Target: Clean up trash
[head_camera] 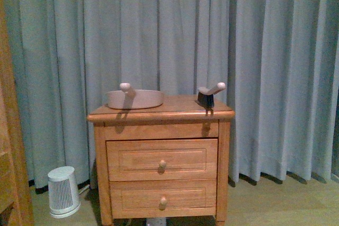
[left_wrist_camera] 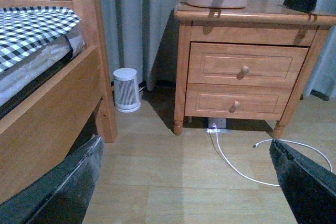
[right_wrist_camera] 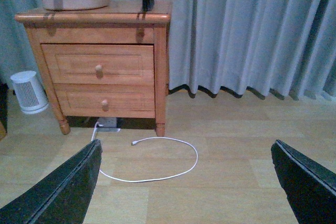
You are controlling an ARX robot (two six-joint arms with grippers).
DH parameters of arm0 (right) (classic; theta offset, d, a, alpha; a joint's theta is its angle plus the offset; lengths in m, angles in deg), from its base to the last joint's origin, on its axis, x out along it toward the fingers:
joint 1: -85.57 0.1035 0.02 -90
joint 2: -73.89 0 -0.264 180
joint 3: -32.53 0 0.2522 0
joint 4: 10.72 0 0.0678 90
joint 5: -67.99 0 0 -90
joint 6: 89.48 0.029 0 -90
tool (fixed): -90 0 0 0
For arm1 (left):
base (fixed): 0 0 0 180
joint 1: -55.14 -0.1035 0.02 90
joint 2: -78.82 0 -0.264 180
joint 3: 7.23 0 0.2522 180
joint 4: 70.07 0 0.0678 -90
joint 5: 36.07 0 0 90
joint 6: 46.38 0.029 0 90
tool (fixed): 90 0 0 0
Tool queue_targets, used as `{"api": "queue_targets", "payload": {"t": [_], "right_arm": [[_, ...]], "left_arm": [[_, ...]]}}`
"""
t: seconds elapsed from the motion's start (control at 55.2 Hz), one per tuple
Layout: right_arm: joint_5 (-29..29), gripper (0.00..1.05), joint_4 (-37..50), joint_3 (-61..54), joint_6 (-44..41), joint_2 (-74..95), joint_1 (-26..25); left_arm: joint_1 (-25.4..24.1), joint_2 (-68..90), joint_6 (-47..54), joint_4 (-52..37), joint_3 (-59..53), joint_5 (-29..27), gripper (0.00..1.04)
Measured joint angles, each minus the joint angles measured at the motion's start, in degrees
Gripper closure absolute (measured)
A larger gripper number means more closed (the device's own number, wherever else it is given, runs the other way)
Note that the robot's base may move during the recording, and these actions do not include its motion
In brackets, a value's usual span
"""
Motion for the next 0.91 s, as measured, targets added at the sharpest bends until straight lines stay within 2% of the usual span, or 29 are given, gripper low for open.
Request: {"api": "queue_targets", "payload": {"t": [0.906], "right_arm": [[0.00,0.07,0.00,0.00,0.00,0.00,0.00]], "left_arm": [[0.02,0.00,0.00,0.00,-0.02,0.00,0.08]]}}
